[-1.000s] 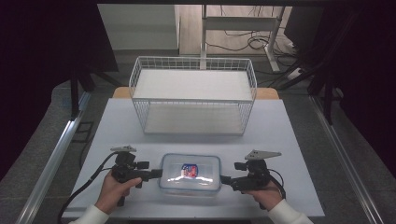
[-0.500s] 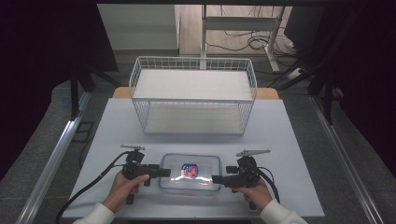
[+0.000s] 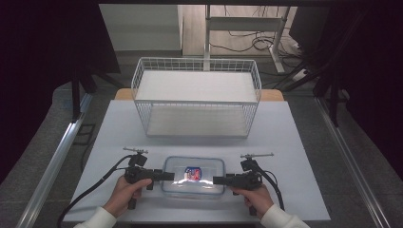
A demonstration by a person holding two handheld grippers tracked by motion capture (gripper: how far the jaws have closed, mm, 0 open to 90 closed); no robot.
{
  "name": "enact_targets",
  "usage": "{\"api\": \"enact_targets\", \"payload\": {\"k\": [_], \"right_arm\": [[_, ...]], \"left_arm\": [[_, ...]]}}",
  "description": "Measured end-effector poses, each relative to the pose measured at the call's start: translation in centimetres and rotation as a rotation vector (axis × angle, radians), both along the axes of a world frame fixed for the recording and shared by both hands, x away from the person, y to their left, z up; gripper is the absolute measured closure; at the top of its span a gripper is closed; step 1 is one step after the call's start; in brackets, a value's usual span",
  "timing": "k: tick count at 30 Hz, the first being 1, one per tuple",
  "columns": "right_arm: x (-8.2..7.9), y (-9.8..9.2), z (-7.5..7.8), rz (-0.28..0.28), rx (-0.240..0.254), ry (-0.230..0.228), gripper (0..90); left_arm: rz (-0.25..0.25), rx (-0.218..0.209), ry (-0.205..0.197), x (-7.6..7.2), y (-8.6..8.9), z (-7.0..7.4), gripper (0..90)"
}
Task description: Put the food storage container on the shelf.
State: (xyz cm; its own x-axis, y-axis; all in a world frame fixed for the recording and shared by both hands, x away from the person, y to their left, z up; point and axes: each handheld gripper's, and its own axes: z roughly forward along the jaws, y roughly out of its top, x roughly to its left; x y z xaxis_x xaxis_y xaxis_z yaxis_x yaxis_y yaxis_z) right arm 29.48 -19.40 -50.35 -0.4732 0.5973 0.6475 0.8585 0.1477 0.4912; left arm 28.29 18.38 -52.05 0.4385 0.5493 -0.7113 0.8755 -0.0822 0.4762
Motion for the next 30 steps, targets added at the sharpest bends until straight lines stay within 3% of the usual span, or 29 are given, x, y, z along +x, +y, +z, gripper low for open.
{"api": "enact_targets", "payload": {"k": [6,18,30], "right_arm": [[-0.3,-0.3,0.4,-0.01,0.014,0.018,40.7],[-1.1,-0.8,1.2,-0.028,0.027,0.01,47.8],[-1.3,-1.0,1.8,-0.023,0.023,-0.023,51.0]], "left_arm": [[0.009,-0.001,-0.014,-0.6,0.3,0.5,37.4],[0.026,-0.034,-0.042,-2.0,0.7,1.2,47.4],[0.033,-0.031,-0.057,-2.2,0.5,1.6,48.9]]}}
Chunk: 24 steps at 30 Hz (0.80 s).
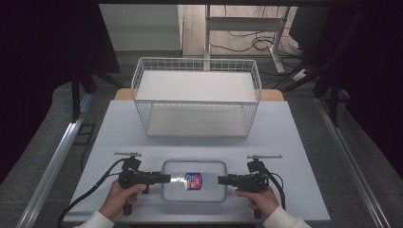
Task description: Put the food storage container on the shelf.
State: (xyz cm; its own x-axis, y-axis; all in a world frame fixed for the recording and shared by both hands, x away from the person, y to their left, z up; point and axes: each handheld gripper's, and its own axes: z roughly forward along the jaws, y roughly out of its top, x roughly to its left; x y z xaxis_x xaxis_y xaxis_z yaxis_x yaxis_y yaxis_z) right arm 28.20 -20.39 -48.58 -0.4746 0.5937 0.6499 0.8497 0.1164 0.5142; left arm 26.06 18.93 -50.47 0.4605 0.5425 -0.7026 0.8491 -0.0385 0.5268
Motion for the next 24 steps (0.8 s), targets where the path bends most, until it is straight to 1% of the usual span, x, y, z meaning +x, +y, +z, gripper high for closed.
{"api": "enact_targets", "payload": {"k": [5,8,13,16,17,19,22,24], "right_arm": [[0.0,0.0,0.2,0.005,-0.003,-0.009,51.1],[-0.1,0.1,0.4,0.007,-0.008,-0.034,51.1],[-0.1,0.1,0.8,0.01,-0.011,-0.061,51.2],[0.1,0.2,0.9,0.012,-0.011,-0.061,51.1],[0.2,0.2,0.9,0.013,-0.011,-0.067,51.1],[0.4,0.2,1.1,0.012,-0.016,-0.075,51.1],[0.9,0.2,1.4,0.012,-0.014,-0.09,51.1],[1.3,0.1,1.6,0.013,-0.017,-0.099,51.2]], "left_arm": [[0.002,0.005,-0.013,0.0,0.0,0.3,49.0],[0.005,0.012,-0.023,0.0,-0.1,0.6,48.7],[0.008,0.005,-0.027,0.1,0.0,0.8,48.9],[0.007,-0.002,-0.032,0.4,0.2,0.9,49.4],[0.009,-0.003,-0.032,0.5,0.2,1.0,49.4],[0.009,0.007,-0.044,0.9,0.1,1.3,49.2],[0.011,0.008,-0.054,1.5,0.0,1.7,49.1],[0.011,0.004,-0.051,1.8,-0.1,1.6,49.1]]}}
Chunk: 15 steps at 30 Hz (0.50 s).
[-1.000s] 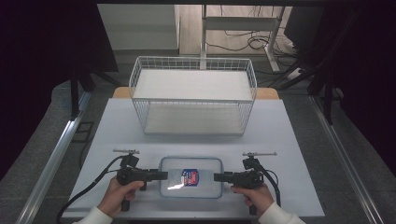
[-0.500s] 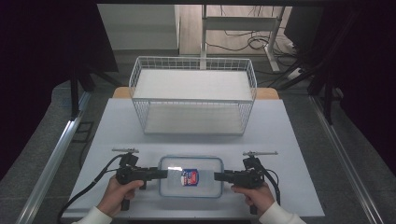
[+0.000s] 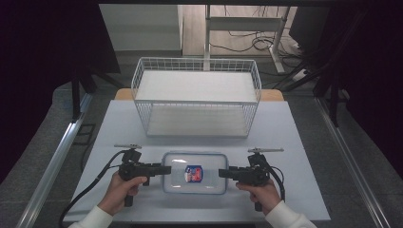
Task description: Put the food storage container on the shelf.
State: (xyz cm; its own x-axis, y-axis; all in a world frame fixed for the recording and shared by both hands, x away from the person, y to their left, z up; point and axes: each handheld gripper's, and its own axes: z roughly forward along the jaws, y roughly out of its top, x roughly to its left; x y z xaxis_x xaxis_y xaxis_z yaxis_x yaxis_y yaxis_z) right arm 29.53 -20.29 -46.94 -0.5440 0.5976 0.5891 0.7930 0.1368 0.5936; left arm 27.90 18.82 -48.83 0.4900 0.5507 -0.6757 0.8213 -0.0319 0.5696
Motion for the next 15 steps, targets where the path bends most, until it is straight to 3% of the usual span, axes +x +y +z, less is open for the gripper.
{"api": "enact_targets", "payload": {"k": [6,15], "right_arm": [[1.3,0.0,0.0,0.006,-0.005,0.001,51.1],[3.6,0.1,1.0,0.009,-0.012,-0.038,51.1]], "left_arm": [[0.002,0.008,-0.003,1.2,0.0,0.1,49.1],[0.001,0.001,-0.035,3.7,0.1,0.9,49.2]]}}
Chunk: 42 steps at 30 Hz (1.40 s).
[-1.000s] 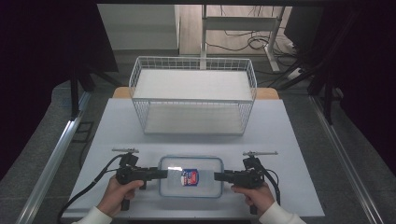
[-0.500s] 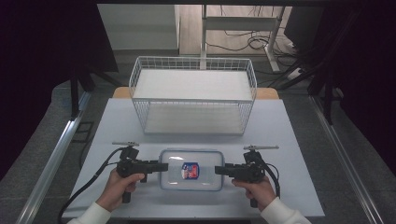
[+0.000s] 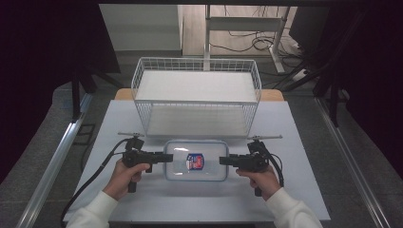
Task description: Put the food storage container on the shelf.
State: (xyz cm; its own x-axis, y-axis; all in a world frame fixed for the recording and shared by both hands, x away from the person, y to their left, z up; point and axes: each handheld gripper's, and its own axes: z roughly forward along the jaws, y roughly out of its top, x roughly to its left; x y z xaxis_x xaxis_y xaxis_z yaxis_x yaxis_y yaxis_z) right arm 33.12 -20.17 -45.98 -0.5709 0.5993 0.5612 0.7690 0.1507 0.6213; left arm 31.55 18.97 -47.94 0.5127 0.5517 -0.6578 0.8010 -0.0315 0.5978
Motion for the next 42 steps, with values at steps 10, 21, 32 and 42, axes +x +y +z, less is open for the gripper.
{"api": "enact_targets", "payload": {"k": [10,21,32,42], "right_arm": [[3.5,0.5,0.1,0.006,0.003,-0.015,51.2],[7.3,1.0,-0.5,0.001,-0.007,-0.027,51.1],[9.5,1.2,-2.7,-0.014,0.033,-0.008,51.0],[10.4,1.3,-3.1,-0.065,0.058,0.011,50.2]], "left_arm": [[0.02,-0.005,-0.021,3.2,0.5,-0.3,49.1],[0.034,-0.026,-0.039,6.7,1.0,-1.6,49.1],[0.066,-0.032,-0.038,8.5,1.3,-2.8,49.1],[0.103,-0.054,-0.014,9.1,1.3,-3.5,48.7]]}}
